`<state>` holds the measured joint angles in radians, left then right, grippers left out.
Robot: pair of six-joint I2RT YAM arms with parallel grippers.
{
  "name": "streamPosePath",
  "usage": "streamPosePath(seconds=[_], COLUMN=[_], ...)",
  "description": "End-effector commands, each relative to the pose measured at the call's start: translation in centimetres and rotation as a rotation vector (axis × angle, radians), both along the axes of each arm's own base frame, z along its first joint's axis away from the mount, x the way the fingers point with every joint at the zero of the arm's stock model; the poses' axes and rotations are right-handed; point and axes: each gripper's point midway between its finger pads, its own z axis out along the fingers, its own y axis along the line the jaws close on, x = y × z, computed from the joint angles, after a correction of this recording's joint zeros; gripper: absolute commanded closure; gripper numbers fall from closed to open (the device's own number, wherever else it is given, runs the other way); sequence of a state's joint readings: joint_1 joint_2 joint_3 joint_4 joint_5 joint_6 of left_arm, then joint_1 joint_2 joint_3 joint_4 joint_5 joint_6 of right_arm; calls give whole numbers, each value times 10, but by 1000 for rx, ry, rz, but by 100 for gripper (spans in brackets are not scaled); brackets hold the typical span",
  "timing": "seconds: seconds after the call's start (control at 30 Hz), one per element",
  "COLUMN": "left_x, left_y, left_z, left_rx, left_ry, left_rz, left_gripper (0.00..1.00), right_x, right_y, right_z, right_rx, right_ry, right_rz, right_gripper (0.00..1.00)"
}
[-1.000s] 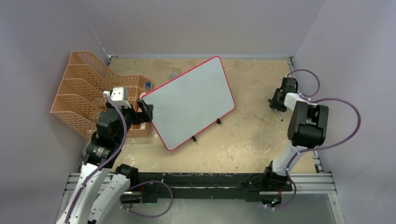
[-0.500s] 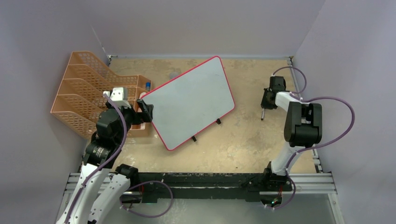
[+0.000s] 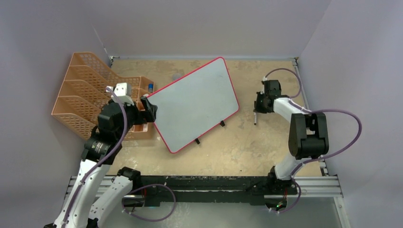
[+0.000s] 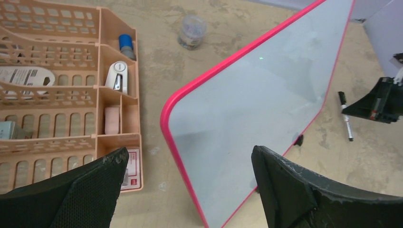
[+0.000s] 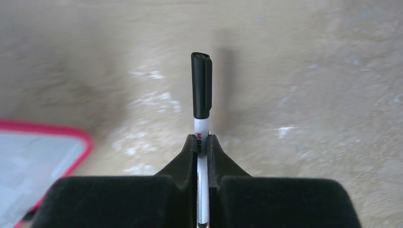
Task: Write a sentence on the whiteboard
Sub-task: Open the whiteboard marker at the center of the board.
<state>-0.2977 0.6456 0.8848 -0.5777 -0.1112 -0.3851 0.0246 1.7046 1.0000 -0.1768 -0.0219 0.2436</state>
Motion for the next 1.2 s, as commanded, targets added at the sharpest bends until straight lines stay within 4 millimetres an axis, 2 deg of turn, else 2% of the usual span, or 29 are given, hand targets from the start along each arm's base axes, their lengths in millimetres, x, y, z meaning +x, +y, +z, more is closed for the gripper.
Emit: streamPosePath(seconds=[0.0, 0.13, 0.27, 0.4, 0.53, 0.67, 0.83, 1.0, 1.17], left_x=[-5, -9, -15, -21, -19, -13, -8, 5, 10], left_y=[-16, -29, -48, -73, -101, -121, -138, -149, -164], left_z=[46, 72, 94, 106, 104, 96, 98, 92, 90], left_rx=[-88, -143, -188, -236, -308, -368, -426, -478, -526], left_ry=[-29, -38, -38, -26, 15, 82, 97, 127, 138], left_rz=[-60, -120, -225, -370, -513, -596, -692, -722, -791], left_gripper=[0, 0, 1, 2, 4, 6, 7, 10, 17], right_x=[14, 9, -6, -27, -45, -63, -88, -107, -119], right_y=[36, 65, 97, 140, 183, 222, 261, 285, 298], right_z=[65, 114, 162, 206, 234, 257, 276, 295, 297], right_rx=[64, 85, 119, 180, 245, 313, 383, 455, 512], right_ry=[-196, -321, -435, -536, -612, -685, -726, -777, -777], right_rz=[67, 148, 260, 416, 547, 672, 825, 935, 1013], right_gripper=[100, 100, 100, 100, 100, 100, 100, 100, 100])
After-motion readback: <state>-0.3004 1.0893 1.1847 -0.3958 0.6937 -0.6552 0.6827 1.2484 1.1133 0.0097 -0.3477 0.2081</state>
